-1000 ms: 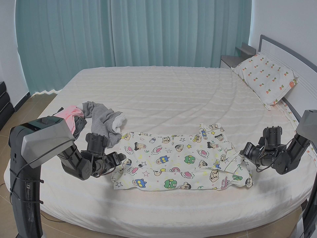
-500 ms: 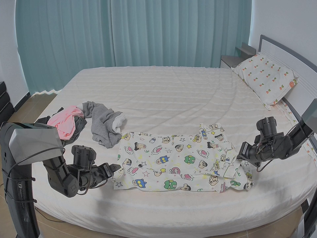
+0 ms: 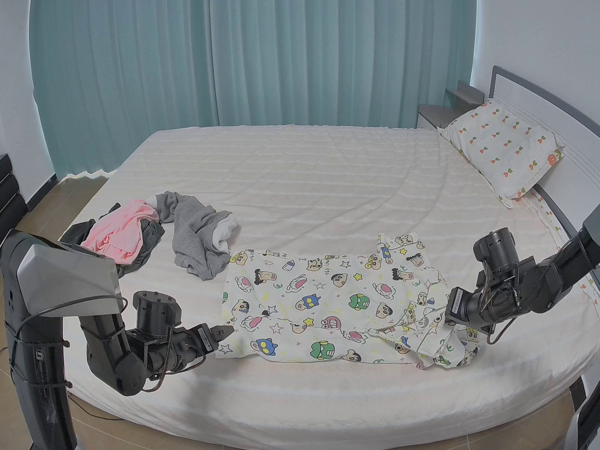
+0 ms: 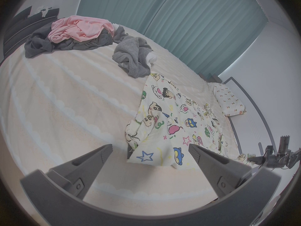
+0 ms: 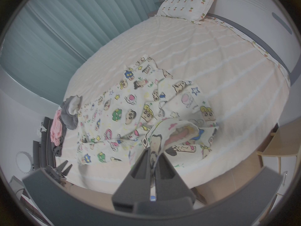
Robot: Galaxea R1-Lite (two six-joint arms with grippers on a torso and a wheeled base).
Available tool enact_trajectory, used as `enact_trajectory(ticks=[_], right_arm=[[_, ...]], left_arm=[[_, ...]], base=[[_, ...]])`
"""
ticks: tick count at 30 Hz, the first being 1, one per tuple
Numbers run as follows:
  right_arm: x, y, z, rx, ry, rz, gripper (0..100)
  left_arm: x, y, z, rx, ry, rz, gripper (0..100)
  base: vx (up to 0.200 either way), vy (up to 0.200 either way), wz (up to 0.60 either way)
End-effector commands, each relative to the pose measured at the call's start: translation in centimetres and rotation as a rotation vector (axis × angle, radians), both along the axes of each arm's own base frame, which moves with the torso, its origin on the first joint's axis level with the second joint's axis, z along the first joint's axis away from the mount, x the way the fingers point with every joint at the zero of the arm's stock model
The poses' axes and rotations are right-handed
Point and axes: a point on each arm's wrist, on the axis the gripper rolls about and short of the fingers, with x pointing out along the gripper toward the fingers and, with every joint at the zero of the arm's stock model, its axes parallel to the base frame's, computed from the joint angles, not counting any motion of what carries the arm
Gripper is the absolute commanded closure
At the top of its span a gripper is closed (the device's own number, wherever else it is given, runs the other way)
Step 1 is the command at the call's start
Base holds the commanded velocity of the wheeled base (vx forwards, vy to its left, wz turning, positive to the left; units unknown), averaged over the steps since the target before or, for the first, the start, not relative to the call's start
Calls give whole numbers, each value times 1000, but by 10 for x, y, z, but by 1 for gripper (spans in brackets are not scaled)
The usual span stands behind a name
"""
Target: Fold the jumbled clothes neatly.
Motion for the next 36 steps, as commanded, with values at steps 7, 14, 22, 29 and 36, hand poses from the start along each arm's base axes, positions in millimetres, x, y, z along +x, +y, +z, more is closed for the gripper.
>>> enact_trajectory(ticks=[7,14,22,29,36], right_arm=[[-22,4,-23,37,-45,-78,100],[1,5,-5,83,-168,-102,100],[48,-5,-13,0,-102,-144,100],[61,-16,-13,-51,-109,-165,100],[58,-27,-15,-67,-88,-190,100]], left_arm=[[-6,-1,-10,12,21,-8,0],[-6,-1,-10,13,23,-11,0],[-6,-1,-12,14,26,-10,0],[-3,-6,-8,-10,6,-27,0],[-3,-29,7,-127,-16,-218,0]], base=[[0,0,0],[0,0,0],[0,0,0],[0,0,0],[0,0,0]])
